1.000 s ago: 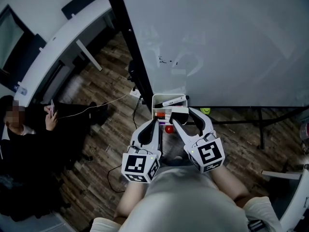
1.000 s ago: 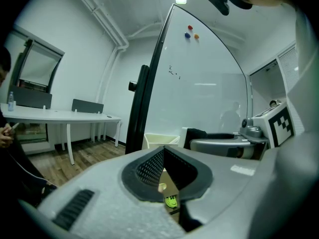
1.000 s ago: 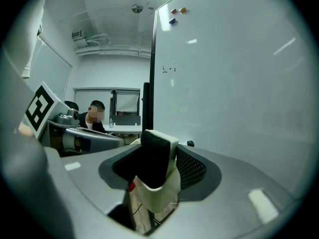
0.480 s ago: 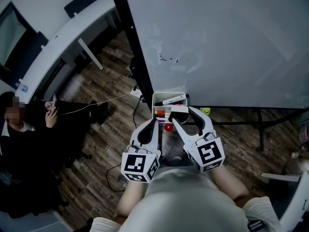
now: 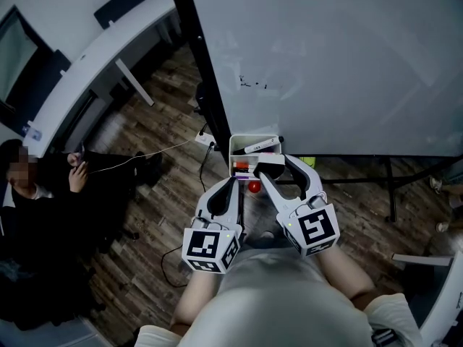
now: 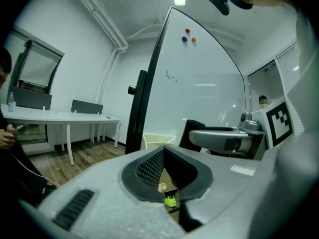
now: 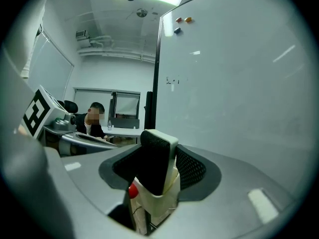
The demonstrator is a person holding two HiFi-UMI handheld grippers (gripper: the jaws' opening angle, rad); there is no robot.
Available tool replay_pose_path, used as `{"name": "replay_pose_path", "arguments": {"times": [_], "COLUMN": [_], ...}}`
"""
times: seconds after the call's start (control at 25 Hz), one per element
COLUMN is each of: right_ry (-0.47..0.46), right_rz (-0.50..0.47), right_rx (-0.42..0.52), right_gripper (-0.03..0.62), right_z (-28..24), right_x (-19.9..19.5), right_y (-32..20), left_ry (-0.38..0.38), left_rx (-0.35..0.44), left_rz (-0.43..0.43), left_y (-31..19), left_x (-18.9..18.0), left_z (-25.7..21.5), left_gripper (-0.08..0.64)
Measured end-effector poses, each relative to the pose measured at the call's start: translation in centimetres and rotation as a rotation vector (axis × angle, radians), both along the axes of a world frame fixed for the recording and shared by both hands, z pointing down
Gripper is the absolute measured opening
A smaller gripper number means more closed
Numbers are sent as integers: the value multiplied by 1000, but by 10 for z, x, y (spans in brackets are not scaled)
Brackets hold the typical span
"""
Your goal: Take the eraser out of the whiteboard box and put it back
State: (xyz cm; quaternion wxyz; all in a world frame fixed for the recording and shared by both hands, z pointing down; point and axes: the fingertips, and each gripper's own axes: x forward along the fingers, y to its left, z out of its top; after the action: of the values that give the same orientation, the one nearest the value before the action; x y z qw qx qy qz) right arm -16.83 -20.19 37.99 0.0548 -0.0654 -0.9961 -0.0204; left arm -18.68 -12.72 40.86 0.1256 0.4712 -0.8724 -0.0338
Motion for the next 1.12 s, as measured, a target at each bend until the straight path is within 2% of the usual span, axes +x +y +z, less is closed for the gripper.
{"name": "replay_pose_path", "arguments": {"times": [0.32, 0.56, 1.12], "right_ry": [-31, -90, -95], "right_rz": [42, 72, 148], "right_rx": [20, 36, 4], "right_gripper": [213, 213, 212], "right_z": [-16, -37, -48], "right_x": [8, 15, 55], "right_y": [6, 15, 44], "left_ry": [-7, -17, -23], "left_rx": [2, 3, 9], "left_rz": [29, 48, 99], "left_y": [12, 25, 53], "left_x": [8, 15, 42], "left_z": [-8, -14, -20], "left_gripper": [5, 5, 5]}}
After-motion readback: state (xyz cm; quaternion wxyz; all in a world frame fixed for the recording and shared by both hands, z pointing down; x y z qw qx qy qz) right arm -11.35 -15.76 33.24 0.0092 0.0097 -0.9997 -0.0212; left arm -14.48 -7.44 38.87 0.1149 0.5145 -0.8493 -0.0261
